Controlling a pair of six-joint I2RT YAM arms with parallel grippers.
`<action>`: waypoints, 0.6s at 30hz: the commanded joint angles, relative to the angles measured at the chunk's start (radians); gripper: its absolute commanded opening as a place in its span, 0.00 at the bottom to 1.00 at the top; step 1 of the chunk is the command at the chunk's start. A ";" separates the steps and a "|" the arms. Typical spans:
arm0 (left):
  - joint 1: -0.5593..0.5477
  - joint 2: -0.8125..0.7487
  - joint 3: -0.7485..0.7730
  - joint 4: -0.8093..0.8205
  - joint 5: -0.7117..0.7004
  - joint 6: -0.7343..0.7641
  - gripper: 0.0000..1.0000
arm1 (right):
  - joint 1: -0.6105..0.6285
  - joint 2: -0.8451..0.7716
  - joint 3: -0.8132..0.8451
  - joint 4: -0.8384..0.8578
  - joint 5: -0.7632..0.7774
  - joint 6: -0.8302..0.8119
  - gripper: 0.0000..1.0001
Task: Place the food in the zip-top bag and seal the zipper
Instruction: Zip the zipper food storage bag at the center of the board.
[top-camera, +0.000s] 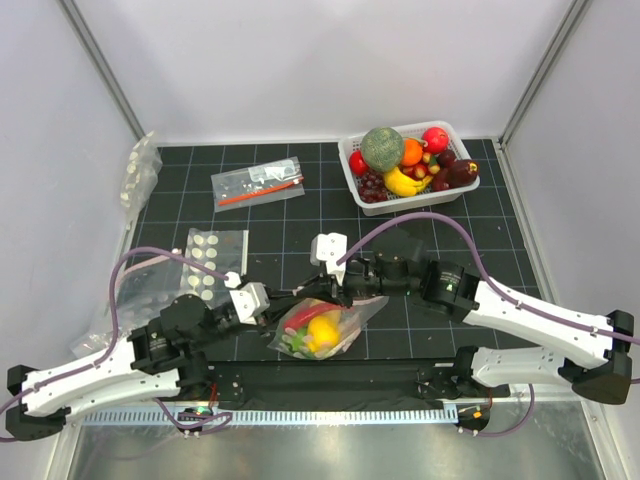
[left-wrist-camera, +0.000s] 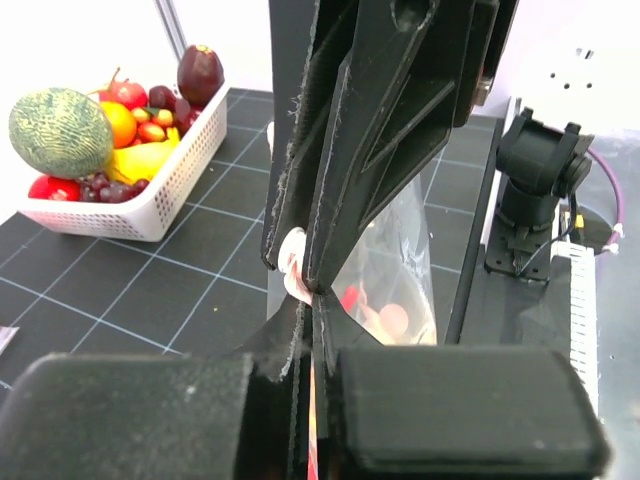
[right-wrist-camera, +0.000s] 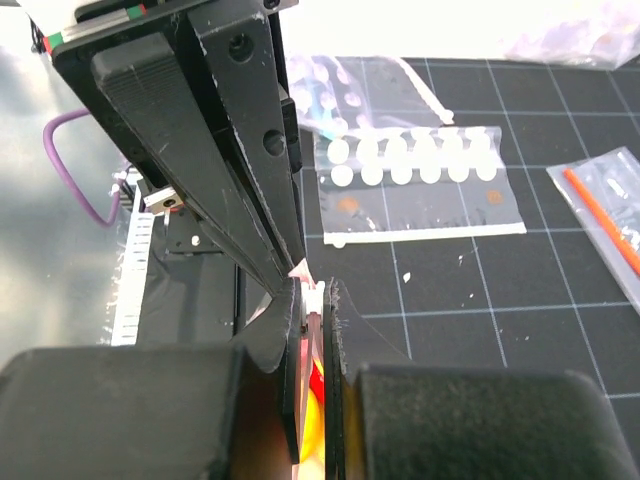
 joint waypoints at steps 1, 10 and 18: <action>-0.003 0.040 0.028 0.036 0.039 0.001 0.00 | 0.016 -0.016 0.027 0.077 -0.050 0.010 0.01; -0.003 -0.065 -0.020 0.042 -0.079 -0.039 0.00 | 0.016 -0.052 -0.047 0.046 0.036 -0.051 0.01; -0.003 -0.139 -0.054 0.030 -0.205 -0.049 0.00 | 0.014 -0.081 -0.070 0.018 0.102 -0.065 0.01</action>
